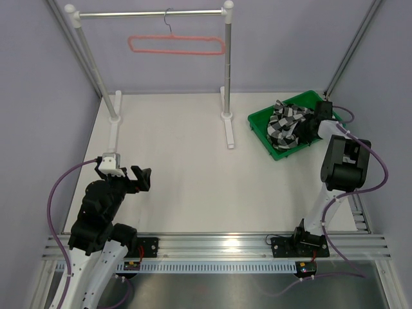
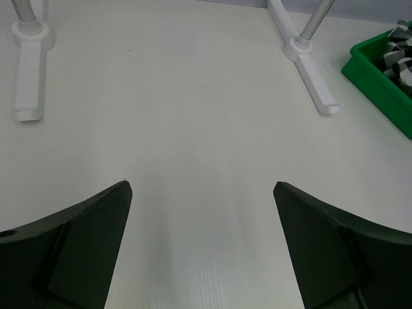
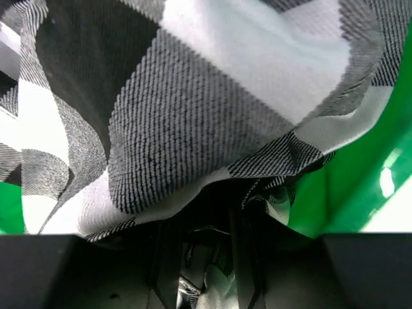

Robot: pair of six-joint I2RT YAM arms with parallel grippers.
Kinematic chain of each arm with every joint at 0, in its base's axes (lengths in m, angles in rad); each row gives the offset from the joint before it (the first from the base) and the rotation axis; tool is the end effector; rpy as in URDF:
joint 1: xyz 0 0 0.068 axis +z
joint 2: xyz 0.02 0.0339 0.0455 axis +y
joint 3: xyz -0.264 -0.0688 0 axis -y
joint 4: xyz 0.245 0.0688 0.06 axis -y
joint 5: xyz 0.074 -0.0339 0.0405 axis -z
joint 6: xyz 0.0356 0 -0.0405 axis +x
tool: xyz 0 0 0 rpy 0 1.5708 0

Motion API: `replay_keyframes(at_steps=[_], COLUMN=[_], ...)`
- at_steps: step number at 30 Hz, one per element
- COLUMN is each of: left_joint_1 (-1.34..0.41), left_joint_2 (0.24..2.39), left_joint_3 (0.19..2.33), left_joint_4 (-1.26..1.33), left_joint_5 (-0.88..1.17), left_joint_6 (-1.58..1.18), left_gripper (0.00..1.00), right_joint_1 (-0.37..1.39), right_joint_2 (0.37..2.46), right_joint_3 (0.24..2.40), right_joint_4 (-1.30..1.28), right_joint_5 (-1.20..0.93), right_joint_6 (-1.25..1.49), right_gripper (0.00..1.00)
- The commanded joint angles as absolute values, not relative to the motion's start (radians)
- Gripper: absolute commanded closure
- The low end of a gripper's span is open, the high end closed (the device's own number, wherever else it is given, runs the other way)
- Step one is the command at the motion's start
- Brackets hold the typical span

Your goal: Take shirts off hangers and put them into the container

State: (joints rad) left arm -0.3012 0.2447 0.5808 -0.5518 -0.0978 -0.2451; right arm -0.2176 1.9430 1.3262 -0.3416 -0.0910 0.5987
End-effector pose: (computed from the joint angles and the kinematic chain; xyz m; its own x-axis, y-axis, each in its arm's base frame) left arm 0.0796 -0.0211 0.2915 -0.2478 -0.1759 -0.9527 0.1485 0.9649 -0.2168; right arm 0.4044 -0.0861 0.1771 -0.5676 0.7003 -0.4329 0.5857 0.7130 0.3854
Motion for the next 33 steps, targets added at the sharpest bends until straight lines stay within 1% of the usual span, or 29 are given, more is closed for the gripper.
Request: replay_keyframes(at_steps=[1, 5, 8, 15, 20, 22, 23, 24, 25, 26, 27, 28, 30, 31, 33], left_joint_1=[-0.307, -0.307, -0.307, -0.307, -0.307, -0.307, -0.307, -0.307, -0.307, -0.307, -0.307, -0.307, -0.307, -0.307, -0.307], left_joint_2=[0.252, 0.250, 0.249, 0.249, 0.252, 0.250, 0.250, 0.250, 0.249, 0.249, 0.249, 0.247, 0.244, 0.244, 0.244], left_joint_3=[0.583, 0.581, 0.581, 0.581, 0.581, 0.581, 0.583, 0.583, 0.583, 0.583, 0.584, 0.584, 0.586, 0.586, 0.587], left_joint_4=[-0.518, -0.517, -0.518, -0.517, -0.518, -0.518, -0.518, -0.518, -0.518, -0.520, -0.522, -0.523, -0.523, -0.523, -0.525], left_joint_5=[-0.089, -0.086, -0.086, -0.084, -0.086, -0.086, -0.087, -0.089, -0.090, -0.092, -0.098, -0.101, -0.110, -0.110, -0.115], left_joint_6=[-0.258, -0.258, -0.259, -0.258, -0.258, -0.258, -0.259, -0.259, -0.259, -0.259, -0.259, -0.259, -0.258, -0.258, -0.259], left_gripper=[0.01, 0.01, 0.01, 0.01, 0.01, 0.01, 0.01, 0.01, 0.01, 0.01, 0.01, 0.01, 0.01, 0.01, 0.01], right_joint_1=[-0.190, -0.172, -0.170, -0.170, -0.166, -0.166, -0.166, -0.166, -0.166, -0.166, -0.166, -0.166, -0.166, -0.166, -0.166], right_joint_2=[1.979, 2.002, 1.958, 1.767, 1.605, 1.531, 1.505, 1.478, 1.420, 1.390, 1.358, 1.289, 1.215, 1.142, 1.068], right_joint_3=[1.384, 1.439, 1.431, 1.401, 1.373, 1.353, 1.347, 1.335, 1.325, 1.325, 1.319, 1.318, 1.312, 1.310, 1.295], right_joint_4=[-0.411, -0.480, -0.480, -0.495, -0.494, -0.492, -0.492, -0.494, -0.497, -0.497, -0.509, -0.514, -0.532, -0.535, -0.546], right_joint_5=[-0.074, -0.025, -0.008, 0.052, 0.055, 0.058, 0.060, 0.064, 0.067, 0.071, 0.081, 0.086, 0.094, 0.094, 0.106], right_joint_6=[0.566, 0.548, 0.534, 0.506, 0.494, 0.486, 0.479, 0.477, 0.466, 0.462, 0.456, 0.450, 0.427, 0.419, 0.402], right_gripper=[0.58, 0.55, 0.53, 0.52, 0.49, 0.45, 0.41, 0.34, 0.31, 0.30, 0.25, 0.23, 0.19, 0.14, 0.11])
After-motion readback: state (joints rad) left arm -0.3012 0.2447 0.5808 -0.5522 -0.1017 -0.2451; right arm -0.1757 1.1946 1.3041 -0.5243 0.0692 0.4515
